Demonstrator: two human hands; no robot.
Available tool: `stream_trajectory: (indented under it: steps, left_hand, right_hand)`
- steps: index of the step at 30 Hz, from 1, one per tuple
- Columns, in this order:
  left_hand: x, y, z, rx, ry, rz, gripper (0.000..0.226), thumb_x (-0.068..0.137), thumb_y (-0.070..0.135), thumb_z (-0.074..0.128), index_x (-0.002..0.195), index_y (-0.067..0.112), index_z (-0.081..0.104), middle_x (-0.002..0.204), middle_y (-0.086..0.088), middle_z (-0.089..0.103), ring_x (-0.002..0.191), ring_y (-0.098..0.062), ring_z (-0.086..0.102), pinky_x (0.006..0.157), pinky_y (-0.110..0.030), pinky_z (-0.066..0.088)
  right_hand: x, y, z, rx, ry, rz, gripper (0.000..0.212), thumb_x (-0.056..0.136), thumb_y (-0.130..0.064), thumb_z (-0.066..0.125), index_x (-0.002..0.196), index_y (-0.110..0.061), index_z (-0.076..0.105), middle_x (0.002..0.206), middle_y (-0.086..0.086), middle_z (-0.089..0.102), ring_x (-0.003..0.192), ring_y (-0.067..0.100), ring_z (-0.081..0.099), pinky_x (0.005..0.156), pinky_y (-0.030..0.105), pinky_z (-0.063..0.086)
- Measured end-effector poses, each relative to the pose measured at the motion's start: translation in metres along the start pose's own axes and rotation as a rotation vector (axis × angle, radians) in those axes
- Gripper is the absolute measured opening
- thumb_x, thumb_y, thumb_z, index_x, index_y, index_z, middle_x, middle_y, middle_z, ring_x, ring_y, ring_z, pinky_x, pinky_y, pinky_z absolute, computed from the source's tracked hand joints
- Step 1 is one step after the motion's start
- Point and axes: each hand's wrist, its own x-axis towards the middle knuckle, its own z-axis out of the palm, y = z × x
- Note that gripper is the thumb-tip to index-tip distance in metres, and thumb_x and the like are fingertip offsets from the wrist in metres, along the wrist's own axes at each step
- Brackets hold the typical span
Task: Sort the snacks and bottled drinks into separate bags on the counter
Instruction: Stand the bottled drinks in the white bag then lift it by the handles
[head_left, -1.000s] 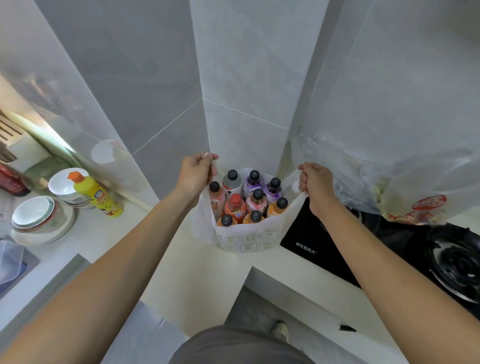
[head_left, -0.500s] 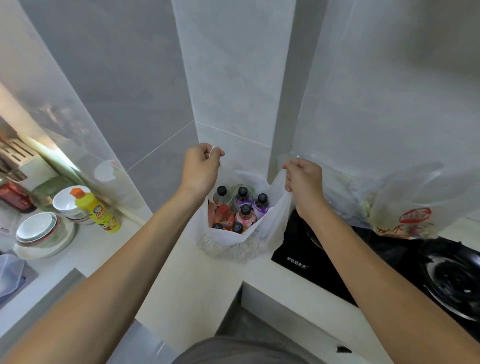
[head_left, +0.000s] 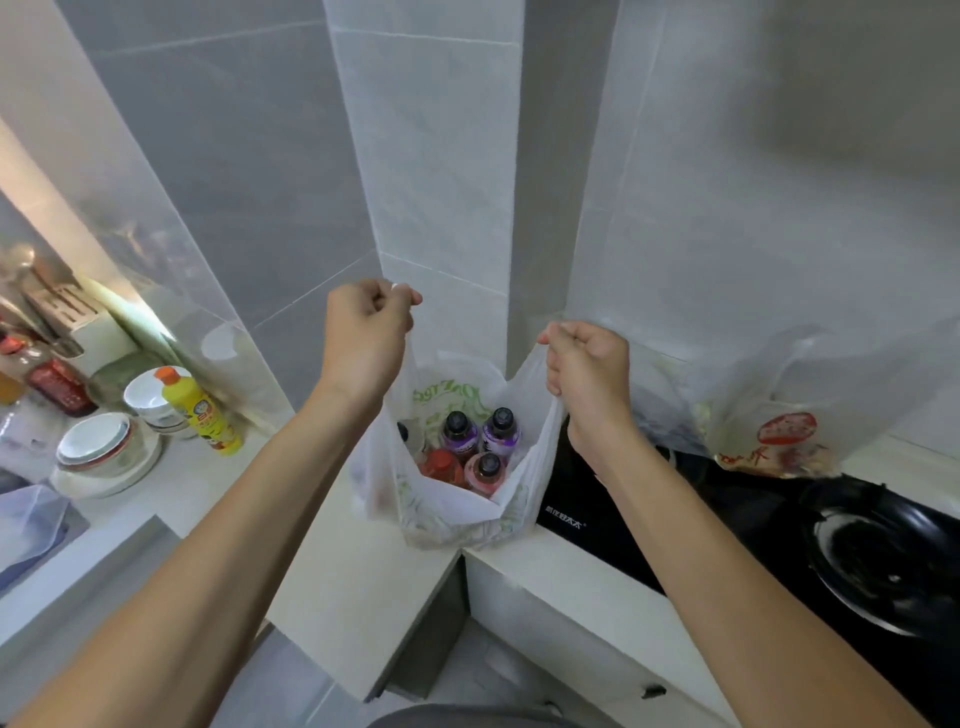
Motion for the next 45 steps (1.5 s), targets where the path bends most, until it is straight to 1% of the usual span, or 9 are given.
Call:
stream_trajectory:
  steps: [10, 13, 17, 19, 28, 31, 34, 40, 45]
  left_hand:
    - [-0.086, 0.047, -0.005, -0.119, -0.231, 0.115, 0.031, 0.101, 0.015, 0.052, 0.089, -0.011, 0.063, 0.067, -0.008, 0.044, 0.052, -0.015, 0.034, 0.048, -0.022, 0.028]
    - [-0.117, 0.060, 0.012, -0.152, -0.313, 0.132, 0.028, 0.101, 0.011, 0.052, 0.086, -0.009, 0.064, 0.058, -0.002, 0.042, 0.044, -0.006, 0.034, 0.043, -0.019, 0.028]
    - [-0.161, 0.069, 0.040, -0.170, -0.444, 0.134, 0.028, 0.102, 0.012, 0.052, 0.079, 0.008, 0.066, 0.052, 0.005, 0.039, 0.043, -0.010, 0.028, 0.042, -0.020, 0.026]
    - [-0.184, 0.073, 0.058, -0.173, -0.499, 0.136, 0.027, 0.102, 0.013, 0.052, 0.082, 0.001, 0.067, 0.048, 0.010, 0.040, 0.043, -0.009, 0.030, 0.045, -0.024, 0.027]
    - [-0.302, 0.117, 0.164, -0.188, -0.713, 0.204, 0.037, 0.101, 0.020, 0.059, 0.083, -0.011, 0.054, 0.054, 0.002, 0.037, 0.042, -0.007, 0.028, 0.044, -0.022, 0.028]
    - [-0.339, 0.134, 0.210, -0.207, -0.731, 0.199, 0.035, 0.102, 0.018, 0.058, 0.076, -0.005, 0.051, 0.049, 0.005, 0.036, 0.041, -0.008, 0.029, 0.044, -0.020, 0.029]
    - [-0.375, 0.152, 0.260, -0.215, -0.735, 0.220, 0.038, 0.101, 0.021, 0.059, 0.089, -0.015, 0.059, 0.063, -0.007, 0.036, 0.050, -0.015, 0.028, 0.049, -0.026, 0.027]
    - [-0.421, 0.176, 0.350, -0.219, -0.715, 0.191, 0.039, 0.100, 0.025, 0.059, 0.095, -0.013, 0.062, 0.065, -0.008, 0.042, 0.052, -0.018, 0.032, 0.057, -0.036, 0.034]
    - [-0.443, 0.189, 0.422, -0.194, -0.783, 0.188, 0.040, 0.102, 0.026, 0.057, 0.099, -0.014, 0.061, 0.066, -0.007, 0.044, 0.050, -0.014, 0.034, 0.056, -0.031, 0.033]
  right_hand:
    - [-0.111, -0.049, -0.055, -0.031, 0.183, -0.104, 0.027, 0.102, -0.008, 0.056, 0.078, -0.009, 0.067, 0.050, -0.005, 0.039, 0.046, 0.011, 0.030, 0.046, 0.025, 0.025]
    - [-0.141, -0.054, -0.086, 0.000, 0.267, -0.097, 0.027, 0.103, -0.008, 0.056, 0.078, -0.009, 0.066, 0.048, -0.007, 0.038, 0.045, 0.010, 0.029, 0.045, 0.024, 0.024]
    - [-0.178, -0.059, -0.132, 0.042, 0.378, -0.103, 0.027, 0.103, -0.005, 0.056, 0.077, -0.006, 0.064, 0.048, -0.007, 0.037, 0.045, 0.009, 0.027, 0.045, 0.024, 0.020]
    - [-0.196, -0.062, -0.159, 0.038, 0.431, -0.110, 0.027, 0.102, -0.003, 0.055, 0.076, -0.005, 0.064, 0.049, -0.005, 0.037, 0.045, 0.009, 0.027, 0.045, 0.024, 0.019]
    - [-0.248, -0.085, -0.309, -0.050, 0.601, -0.132, 0.026, 0.098, -0.003, 0.057, 0.074, -0.008, 0.067, 0.049, -0.004, 0.040, 0.045, 0.010, 0.030, 0.043, 0.022, 0.024]
    - [-0.252, -0.095, -0.368, -0.090, 0.599, -0.133, 0.024, 0.098, -0.005, 0.058, 0.076, -0.009, 0.067, 0.047, -0.006, 0.043, 0.043, 0.010, 0.032, 0.042, 0.022, 0.026]
    - [-0.253, -0.104, -0.431, -0.120, 0.594, -0.138, 0.022, 0.099, -0.006, 0.058, 0.079, -0.007, 0.068, 0.047, -0.006, 0.044, 0.042, 0.009, 0.032, 0.042, 0.022, 0.026]
    - [-0.241, -0.121, -0.536, -0.137, 0.604, -0.129, 0.027, 0.096, -0.002, 0.057, 0.072, -0.010, 0.066, 0.045, -0.007, 0.044, 0.040, 0.009, 0.033, 0.042, 0.022, 0.027]
    - [-0.214, -0.124, -0.609, -0.124, 0.652, -0.134, 0.024, 0.096, -0.001, 0.056, 0.074, -0.006, 0.067, 0.048, -0.003, 0.041, 0.044, 0.011, 0.031, 0.043, 0.023, 0.025]
